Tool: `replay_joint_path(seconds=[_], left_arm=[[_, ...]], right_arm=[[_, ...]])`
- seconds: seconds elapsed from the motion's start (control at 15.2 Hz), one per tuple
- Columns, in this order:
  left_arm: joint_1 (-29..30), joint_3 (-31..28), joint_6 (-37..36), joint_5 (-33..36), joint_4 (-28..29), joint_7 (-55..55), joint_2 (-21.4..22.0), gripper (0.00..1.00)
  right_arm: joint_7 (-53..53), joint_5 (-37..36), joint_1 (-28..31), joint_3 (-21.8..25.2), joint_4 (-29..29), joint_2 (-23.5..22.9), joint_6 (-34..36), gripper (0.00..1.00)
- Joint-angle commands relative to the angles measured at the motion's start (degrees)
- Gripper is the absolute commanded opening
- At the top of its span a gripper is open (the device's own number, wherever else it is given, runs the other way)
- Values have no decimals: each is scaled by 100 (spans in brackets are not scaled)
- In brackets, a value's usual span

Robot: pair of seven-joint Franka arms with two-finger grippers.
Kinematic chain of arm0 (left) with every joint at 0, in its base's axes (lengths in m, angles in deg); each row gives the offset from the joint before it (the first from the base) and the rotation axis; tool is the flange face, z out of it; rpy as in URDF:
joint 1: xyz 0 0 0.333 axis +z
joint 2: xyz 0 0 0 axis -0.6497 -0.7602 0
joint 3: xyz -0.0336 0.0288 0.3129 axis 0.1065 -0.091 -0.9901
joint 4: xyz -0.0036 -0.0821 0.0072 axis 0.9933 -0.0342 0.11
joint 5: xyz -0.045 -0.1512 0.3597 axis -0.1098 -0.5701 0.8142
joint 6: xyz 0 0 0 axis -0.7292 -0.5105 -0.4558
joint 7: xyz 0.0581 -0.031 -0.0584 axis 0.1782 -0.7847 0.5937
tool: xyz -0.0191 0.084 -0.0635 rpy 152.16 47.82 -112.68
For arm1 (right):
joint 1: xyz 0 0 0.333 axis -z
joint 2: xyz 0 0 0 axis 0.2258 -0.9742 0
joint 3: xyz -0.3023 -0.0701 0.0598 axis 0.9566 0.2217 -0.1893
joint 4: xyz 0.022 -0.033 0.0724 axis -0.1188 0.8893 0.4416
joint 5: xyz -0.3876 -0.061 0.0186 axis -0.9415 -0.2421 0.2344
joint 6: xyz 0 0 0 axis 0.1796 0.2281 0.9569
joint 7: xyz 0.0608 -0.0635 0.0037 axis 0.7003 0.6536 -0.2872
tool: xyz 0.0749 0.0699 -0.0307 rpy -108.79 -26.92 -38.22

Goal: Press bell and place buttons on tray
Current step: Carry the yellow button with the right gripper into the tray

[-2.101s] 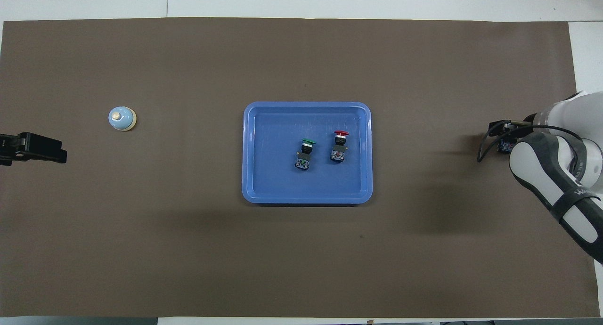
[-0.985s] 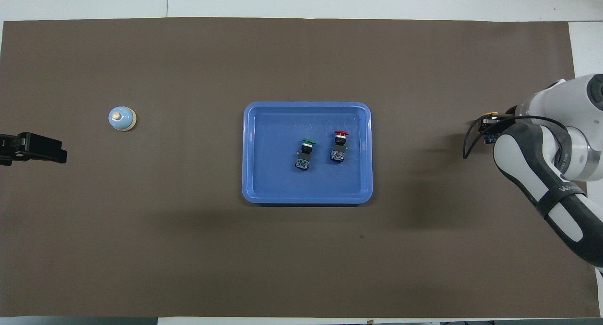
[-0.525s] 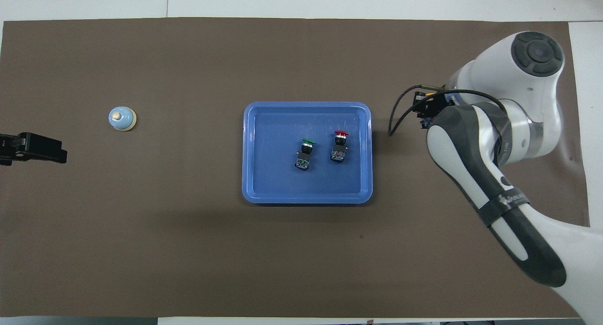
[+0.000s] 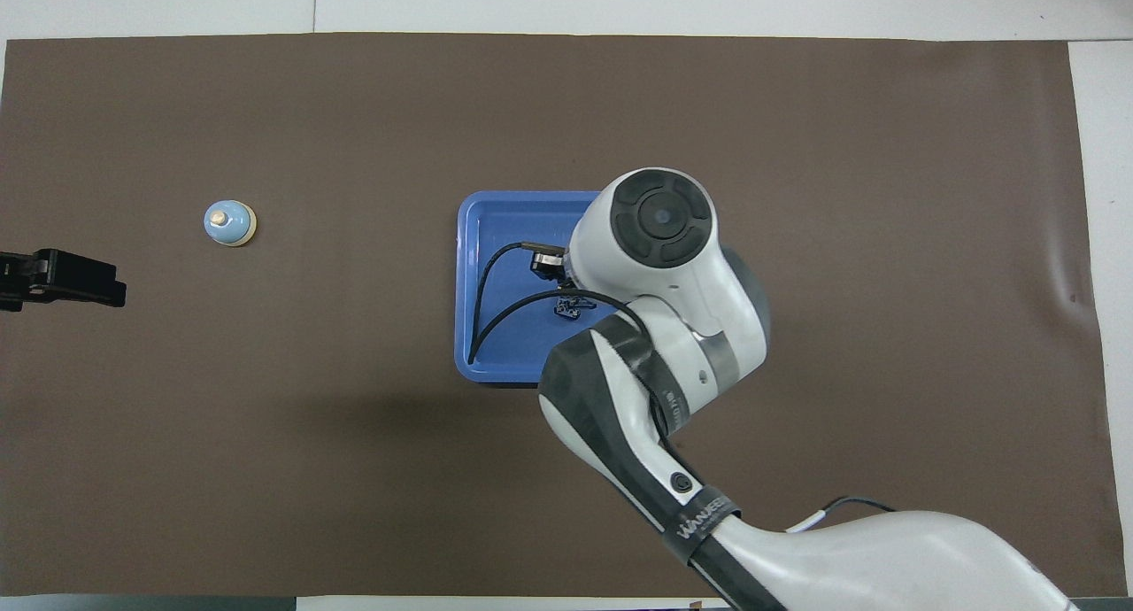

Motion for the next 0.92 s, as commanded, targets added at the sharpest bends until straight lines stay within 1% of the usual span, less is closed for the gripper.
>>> replay_joint_path(seconds=[0.0,0.2,0.53,0.59,0.72,0.79,0.85], left_arm=[[3,-2,-82,76,-38,11,6,100],[3,7,-82,76,-38,11,6,100],[3,-2,-82,76,-38,11,6,100],[3,7,-82,76,-38,11,6,100],[3,7,-82,76,-38,11,6,100],[3,-2,-82,76,-38,11,6,100],[3,-2,-82,76,-38,11,6,100]], right_arm=[[277,5,-329,49,-244,-464,-361,0],[392,-82,-610,67,-340,-771,-581,0],[365,-232,-611,67,142,-772,-1248,0],[383,-232,-620,67,221,-789,-1467,0],[383,-224,-611,67,266,-790,-1522,0],[409,-215,-602,58,266,-790,-1522,18],[427,-206,-602,58,257,-790,-1505,41]])
